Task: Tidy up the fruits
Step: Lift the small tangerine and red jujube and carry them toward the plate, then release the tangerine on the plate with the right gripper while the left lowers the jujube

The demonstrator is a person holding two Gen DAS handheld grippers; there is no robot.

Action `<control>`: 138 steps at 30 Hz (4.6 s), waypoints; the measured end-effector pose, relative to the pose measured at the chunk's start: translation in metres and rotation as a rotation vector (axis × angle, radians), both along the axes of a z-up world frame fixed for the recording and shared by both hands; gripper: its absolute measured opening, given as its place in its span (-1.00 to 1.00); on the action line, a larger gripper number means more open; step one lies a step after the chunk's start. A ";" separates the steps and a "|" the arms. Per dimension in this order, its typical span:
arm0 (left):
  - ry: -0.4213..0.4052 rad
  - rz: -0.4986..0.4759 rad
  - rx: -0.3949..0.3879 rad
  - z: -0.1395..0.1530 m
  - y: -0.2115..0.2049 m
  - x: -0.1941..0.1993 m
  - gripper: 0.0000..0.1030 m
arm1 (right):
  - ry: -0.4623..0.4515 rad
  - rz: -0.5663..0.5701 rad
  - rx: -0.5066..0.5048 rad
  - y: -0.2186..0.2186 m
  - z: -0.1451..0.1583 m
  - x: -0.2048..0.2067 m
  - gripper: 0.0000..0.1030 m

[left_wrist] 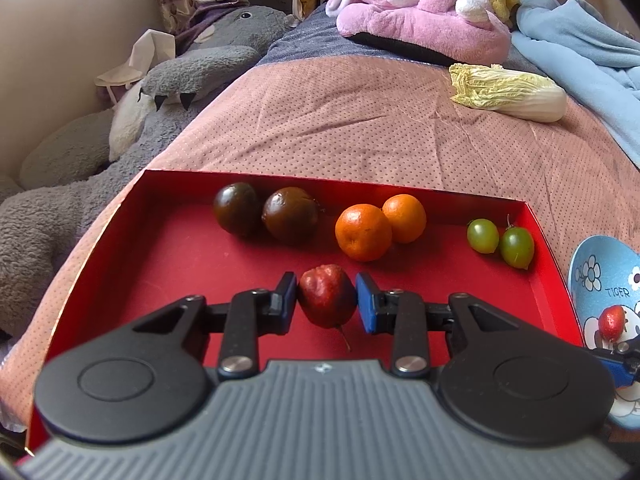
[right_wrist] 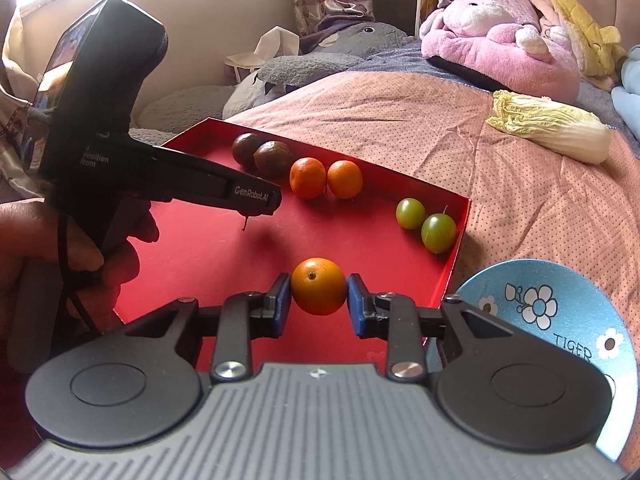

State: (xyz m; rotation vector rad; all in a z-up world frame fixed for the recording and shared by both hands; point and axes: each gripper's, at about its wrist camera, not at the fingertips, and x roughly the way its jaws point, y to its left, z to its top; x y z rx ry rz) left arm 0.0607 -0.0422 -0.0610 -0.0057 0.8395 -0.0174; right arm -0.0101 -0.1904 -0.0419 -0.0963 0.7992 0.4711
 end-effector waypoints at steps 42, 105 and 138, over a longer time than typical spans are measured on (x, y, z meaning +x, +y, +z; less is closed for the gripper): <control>-0.077 0.005 0.017 0.019 -0.004 -0.031 -0.31 | -0.029 0.036 -0.023 0.005 0.022 -0.027 -0.32; -0.133 -0.305 -0.090 0.028 -0.077 -0.056 -0.31 | 0.023 -0.407 -0.081 -0.180 -0.051 0.008 -0.32; -0.055 -0.528 0.025 -0.001 -0.218 -0.046 -0.28 | -0.002 -0.281 0.022 -0.181 -0.026 -0.061 0.38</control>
